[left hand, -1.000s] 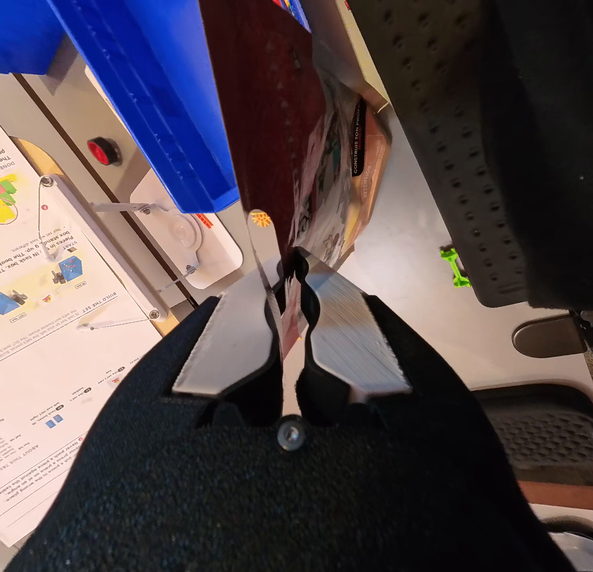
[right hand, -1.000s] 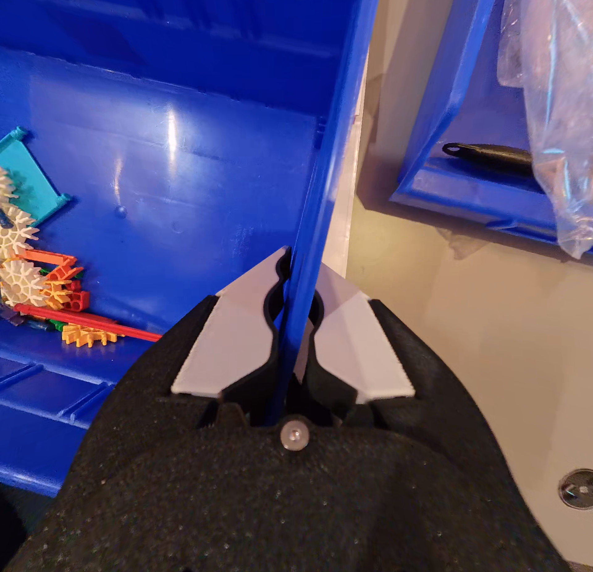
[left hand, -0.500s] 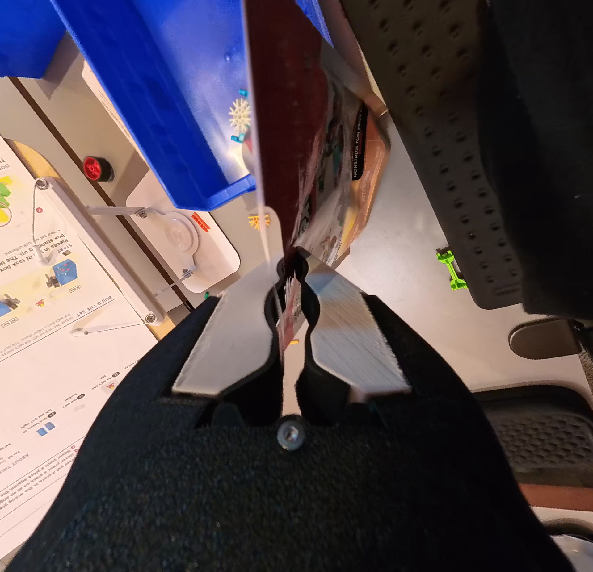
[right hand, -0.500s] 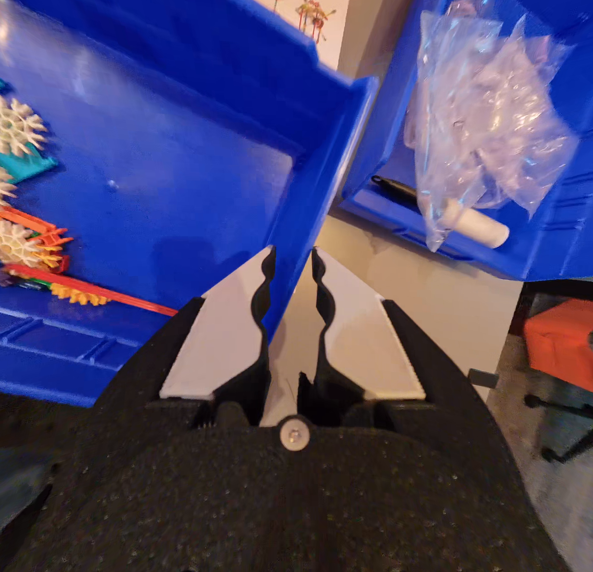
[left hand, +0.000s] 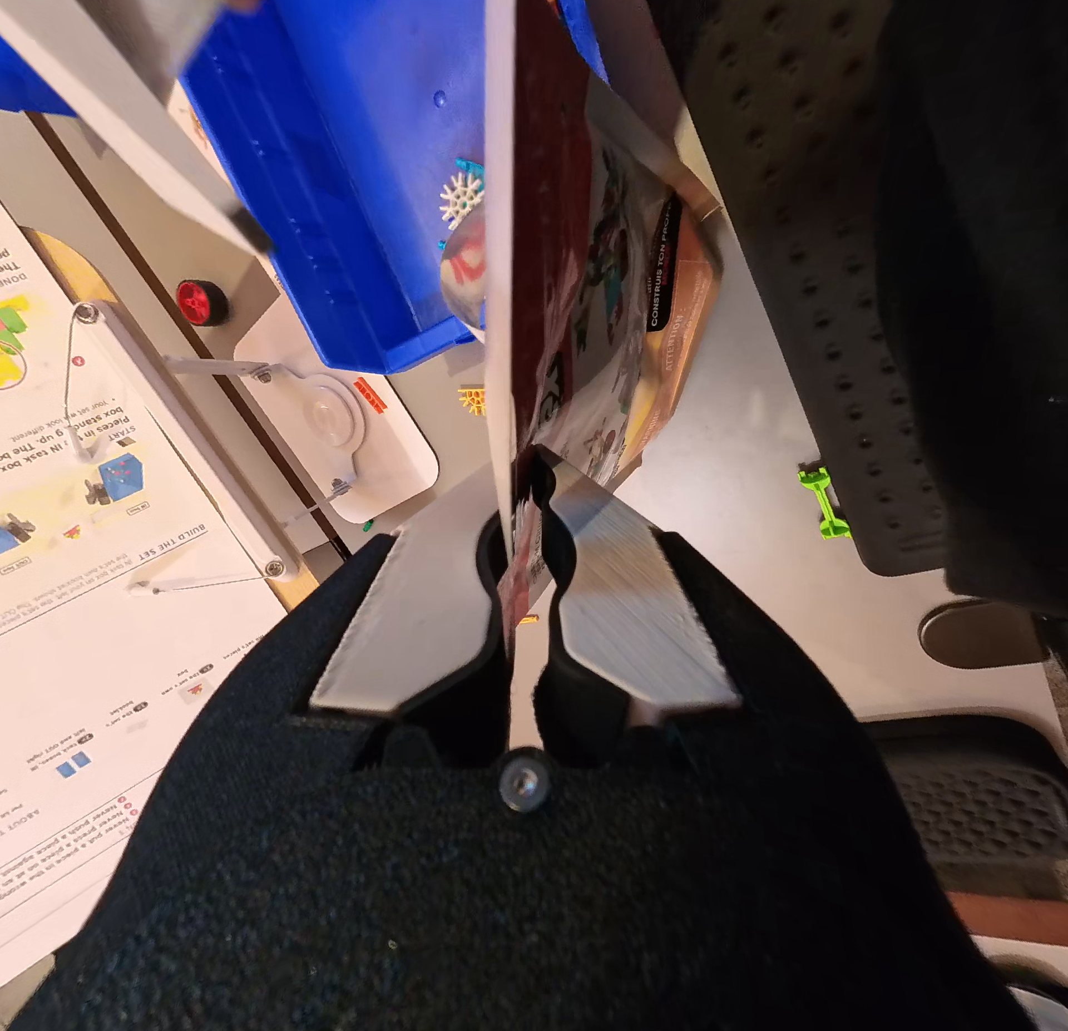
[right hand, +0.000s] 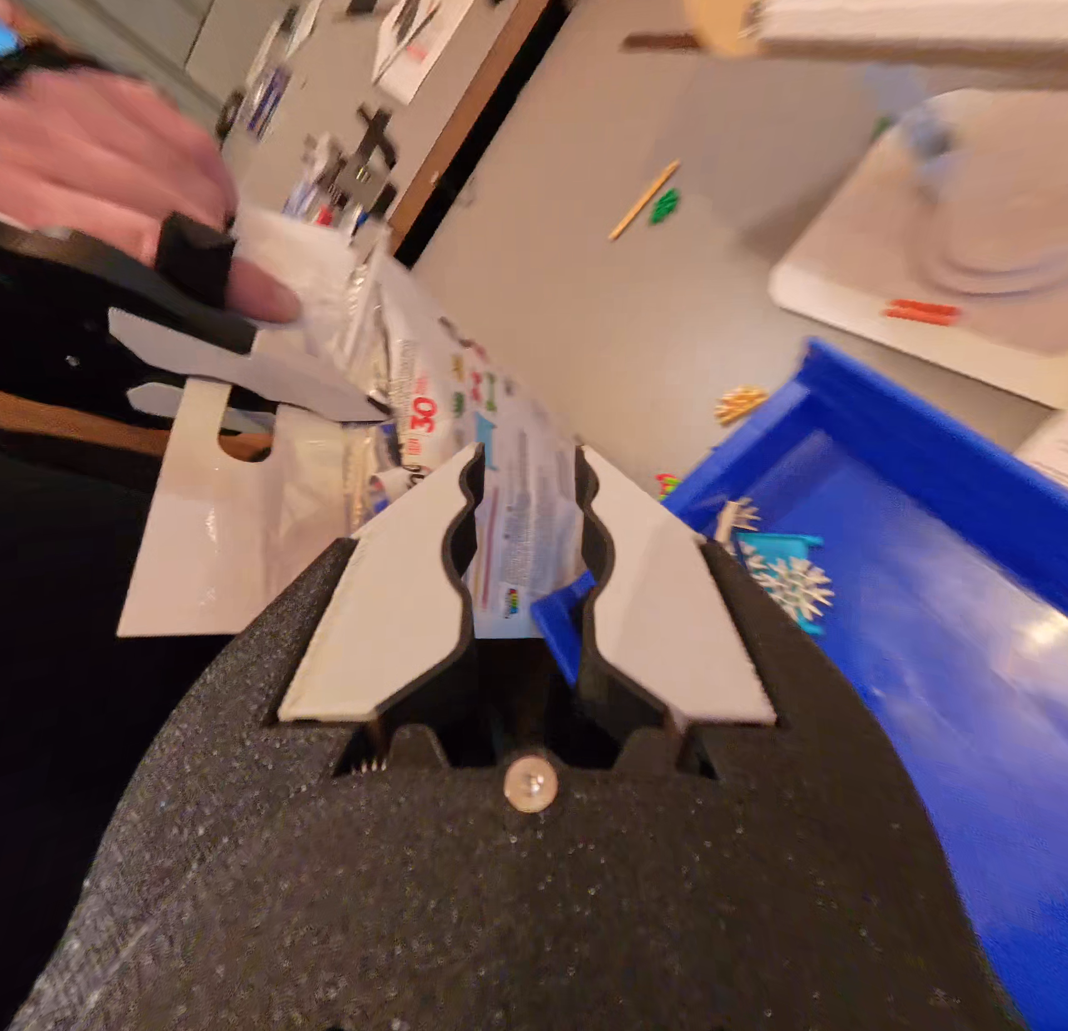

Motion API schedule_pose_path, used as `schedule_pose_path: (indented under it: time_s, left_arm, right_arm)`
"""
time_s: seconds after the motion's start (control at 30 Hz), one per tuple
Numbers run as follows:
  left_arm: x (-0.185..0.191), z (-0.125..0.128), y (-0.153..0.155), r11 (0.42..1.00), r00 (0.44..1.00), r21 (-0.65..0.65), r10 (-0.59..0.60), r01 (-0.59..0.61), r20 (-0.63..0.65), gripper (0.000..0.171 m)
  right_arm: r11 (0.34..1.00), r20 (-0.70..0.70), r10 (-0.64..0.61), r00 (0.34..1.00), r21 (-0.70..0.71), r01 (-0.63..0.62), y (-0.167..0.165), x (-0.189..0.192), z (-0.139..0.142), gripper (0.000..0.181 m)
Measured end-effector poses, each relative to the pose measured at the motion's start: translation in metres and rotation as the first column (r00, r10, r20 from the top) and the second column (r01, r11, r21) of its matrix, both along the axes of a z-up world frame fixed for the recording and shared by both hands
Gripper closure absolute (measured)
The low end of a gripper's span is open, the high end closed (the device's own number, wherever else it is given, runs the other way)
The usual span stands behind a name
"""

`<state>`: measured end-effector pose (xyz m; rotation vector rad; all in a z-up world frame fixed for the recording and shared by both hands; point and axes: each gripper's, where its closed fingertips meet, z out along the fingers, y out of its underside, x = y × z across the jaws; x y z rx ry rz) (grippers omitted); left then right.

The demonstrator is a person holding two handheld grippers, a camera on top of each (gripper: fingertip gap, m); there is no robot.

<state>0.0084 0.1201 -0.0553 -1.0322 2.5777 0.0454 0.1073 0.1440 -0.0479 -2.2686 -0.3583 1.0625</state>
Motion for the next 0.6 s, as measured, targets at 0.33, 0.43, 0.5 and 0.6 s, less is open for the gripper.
schedule_pose_path:
  time_s: [0.33,0.43,0.5,0.6]
  left_arm:
    - [-0.006,-0.005,-0.008,1.0,0.999,-0.006,-0.018,0.018,-0.05,0.171]
    - [-0.006,-0.003,-0.008,1.0,0.999,-0.003,-0.017,0.017,-0.029,0.171]
    - [-0.006,-0.003,-0.009,1.0,0.999,-0.017,-0.018,0.018,-0.035,0.171]
    - [-0.009,-0.006,-0.013,0.999,0.998,-0.042,-0.028,0.025,-0.064,0.171]
  right_arm:
    - [0.914,0.021,0.38,0.925,-0.161,-0.372,-0.024,-0.093,-0.021,0.144]
    - [0.892,0.133,0.431,0.892,-0.211,-0.399,-0.028,-0.088,-0.04,0.149]
    - [0.879,0.141,0.459,0.877,-0.214,-0.425,-0.031,-0.093,-0.046,0.161]
    - [0.891,0.305,0.454,0.837,-0.169,-0.422,-0.021,-0.087,-0.053,0.178]
